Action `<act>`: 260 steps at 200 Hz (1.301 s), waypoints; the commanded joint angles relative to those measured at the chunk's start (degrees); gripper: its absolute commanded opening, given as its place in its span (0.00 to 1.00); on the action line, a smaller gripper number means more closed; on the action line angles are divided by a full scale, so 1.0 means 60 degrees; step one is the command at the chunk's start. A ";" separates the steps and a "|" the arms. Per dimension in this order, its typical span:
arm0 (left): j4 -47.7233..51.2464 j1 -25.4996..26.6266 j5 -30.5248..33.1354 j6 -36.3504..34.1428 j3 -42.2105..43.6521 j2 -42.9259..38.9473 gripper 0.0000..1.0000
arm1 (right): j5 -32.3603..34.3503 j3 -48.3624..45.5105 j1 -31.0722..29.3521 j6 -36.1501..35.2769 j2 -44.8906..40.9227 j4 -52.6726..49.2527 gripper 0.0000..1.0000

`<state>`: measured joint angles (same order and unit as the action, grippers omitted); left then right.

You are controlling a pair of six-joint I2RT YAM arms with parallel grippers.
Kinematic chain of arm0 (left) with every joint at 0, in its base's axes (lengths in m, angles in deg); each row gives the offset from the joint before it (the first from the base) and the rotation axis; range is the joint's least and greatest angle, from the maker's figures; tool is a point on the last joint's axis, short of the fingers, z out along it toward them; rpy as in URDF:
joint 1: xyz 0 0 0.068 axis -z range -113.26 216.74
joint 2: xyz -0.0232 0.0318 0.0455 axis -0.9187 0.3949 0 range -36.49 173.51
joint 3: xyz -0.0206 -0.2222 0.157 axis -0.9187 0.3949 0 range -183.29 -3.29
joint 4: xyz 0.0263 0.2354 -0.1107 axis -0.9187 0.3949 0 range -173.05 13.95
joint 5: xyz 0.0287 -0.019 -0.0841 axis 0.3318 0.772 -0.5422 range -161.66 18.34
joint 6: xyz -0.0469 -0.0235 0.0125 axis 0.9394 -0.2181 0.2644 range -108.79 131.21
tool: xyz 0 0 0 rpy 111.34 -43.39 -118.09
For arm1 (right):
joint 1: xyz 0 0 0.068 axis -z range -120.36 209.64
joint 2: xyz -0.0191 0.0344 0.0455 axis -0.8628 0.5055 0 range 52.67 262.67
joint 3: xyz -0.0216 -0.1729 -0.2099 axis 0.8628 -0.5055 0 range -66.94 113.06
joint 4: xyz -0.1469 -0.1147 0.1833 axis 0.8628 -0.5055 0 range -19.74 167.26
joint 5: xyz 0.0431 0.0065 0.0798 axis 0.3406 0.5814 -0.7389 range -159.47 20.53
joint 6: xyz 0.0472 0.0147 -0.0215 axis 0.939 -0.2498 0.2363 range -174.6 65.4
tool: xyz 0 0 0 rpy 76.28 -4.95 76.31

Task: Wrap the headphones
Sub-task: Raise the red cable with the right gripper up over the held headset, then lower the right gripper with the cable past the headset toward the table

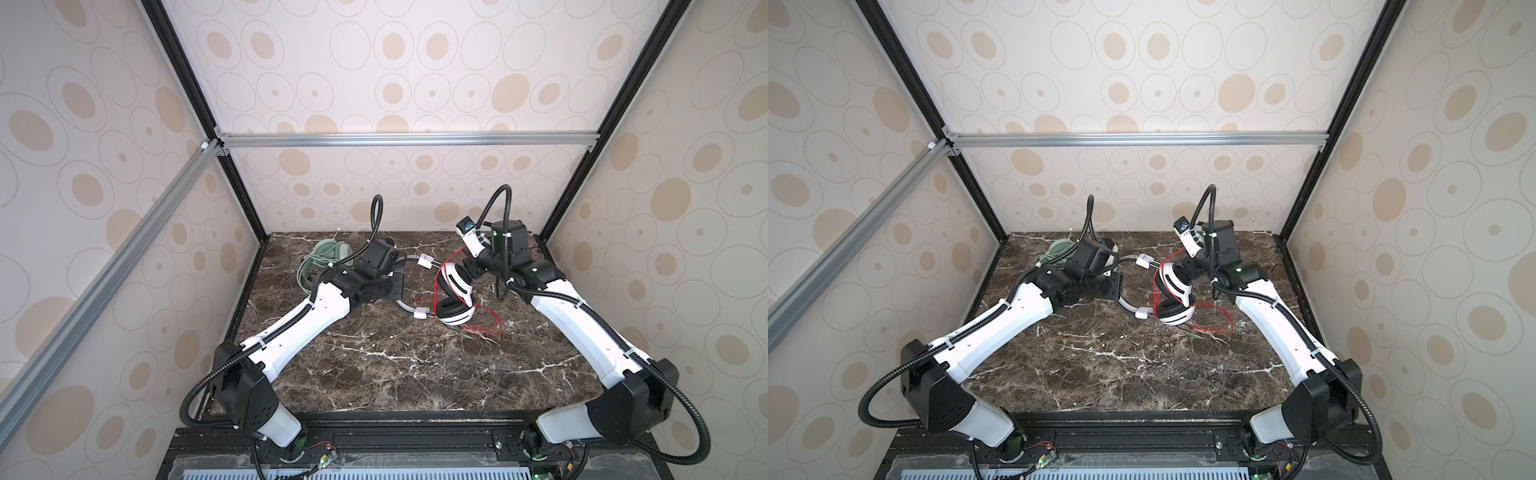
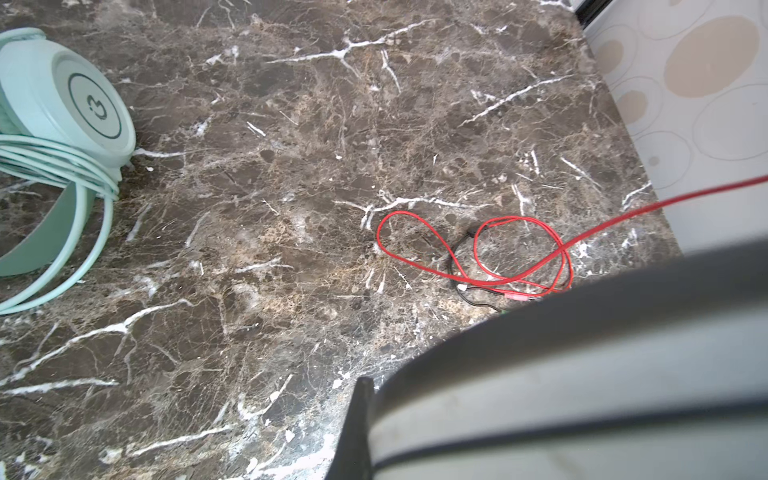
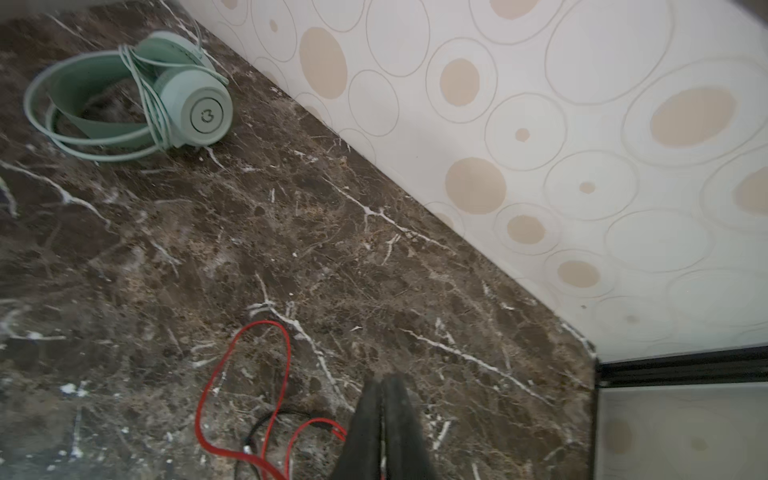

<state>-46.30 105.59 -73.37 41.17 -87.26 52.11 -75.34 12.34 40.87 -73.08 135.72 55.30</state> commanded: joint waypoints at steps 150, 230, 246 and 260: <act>-0.2453 -0.2797 -0.3272 0.1585 0.0932 -0.1409 0.00 | -0.6508 -0.5419 0.2259 0.5053 -0.0502 0.2938 0.61; -0.2566 -0.2855 -0.3082 0.1576 0.1020 -0.1755 0.00 | -0.3928 -0.6310 -0.0274 0.5394 0.0599 0.6972 0.66; -0.2562 -0.2901 -0.3025 0.1572 0.1016 -0.1815 0.00 | -0.3529 -0.6248 -0.0715 0.5670 0.1266 0.8050 0.69; -0.2566 -0.2956 -0.3097 0.1598 0.1002 -0.1832 0.00 | -0.3227 -0.6064 -0.0858 0.5952 0.1986 0.8829 0.69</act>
<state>-57.29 88.37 -90.51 48.91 -80.09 43.85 -100.35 -24.62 37.27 -40.75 142.25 94.16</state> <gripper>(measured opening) 0.071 0.688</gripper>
